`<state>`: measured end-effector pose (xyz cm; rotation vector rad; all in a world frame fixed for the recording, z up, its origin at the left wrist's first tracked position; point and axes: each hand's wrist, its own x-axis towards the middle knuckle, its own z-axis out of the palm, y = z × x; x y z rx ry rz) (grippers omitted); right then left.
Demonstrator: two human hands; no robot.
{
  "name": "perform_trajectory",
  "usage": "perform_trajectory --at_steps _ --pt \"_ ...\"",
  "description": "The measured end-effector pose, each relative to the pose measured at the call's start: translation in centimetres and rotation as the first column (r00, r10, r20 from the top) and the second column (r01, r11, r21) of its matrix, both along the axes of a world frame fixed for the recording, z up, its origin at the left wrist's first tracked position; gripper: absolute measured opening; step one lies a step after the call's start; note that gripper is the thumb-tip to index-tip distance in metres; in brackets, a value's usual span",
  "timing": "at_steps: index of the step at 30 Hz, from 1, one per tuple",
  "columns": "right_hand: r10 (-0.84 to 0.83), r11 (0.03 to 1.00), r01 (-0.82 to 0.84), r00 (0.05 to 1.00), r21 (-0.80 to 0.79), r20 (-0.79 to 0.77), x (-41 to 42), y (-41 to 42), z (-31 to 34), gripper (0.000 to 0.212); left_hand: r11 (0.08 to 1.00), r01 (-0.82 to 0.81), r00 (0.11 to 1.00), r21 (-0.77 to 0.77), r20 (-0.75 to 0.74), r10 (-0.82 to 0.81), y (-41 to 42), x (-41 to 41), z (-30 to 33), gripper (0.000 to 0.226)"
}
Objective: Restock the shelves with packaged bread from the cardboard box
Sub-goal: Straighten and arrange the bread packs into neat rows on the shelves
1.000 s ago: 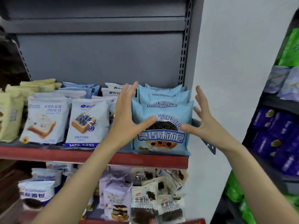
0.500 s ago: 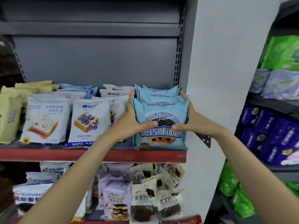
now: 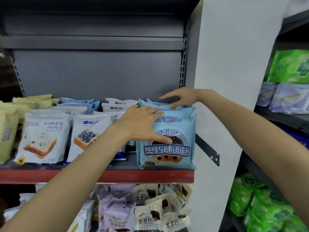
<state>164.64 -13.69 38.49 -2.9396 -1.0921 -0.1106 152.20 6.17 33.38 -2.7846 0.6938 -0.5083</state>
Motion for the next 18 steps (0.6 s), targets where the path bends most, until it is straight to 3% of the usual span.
perform_trajectory --at_steps 2,6,13,18 --pt "-0.021 0.996 0.015 0.998 -0.086 -0.062 1.2 0.4 -0.4 0.053 0.999 0.000 0.999 0.035 0.042 -0.001 0.1 0.0 -0.2 0.112" --pt "0.022 0.997 -0.026 0.998 -0.075 -0.054 1.4 -0.1 0.0 0.050 0.999 0.009 0.997 0.034 0.073 -0.011 0.0 0.0 -0.4 0.105" --pt "-0.045 0.982 0.037 0.998 -0.183 -0.041 1.9 -1.1 -0.5 0.050 1.000 0.024 0.988 0.006 0.154 -0.025 -0.5 0.7 -0.8 0.118" --pt "-0.050 0.998 0.052 0.998 0.044 -0.050 0.3 -1.7 0.5 0.041 0.999 0.033 0.985 -0.002 0.170 -0.032 -1.0 1.3 -1.1 0.119"
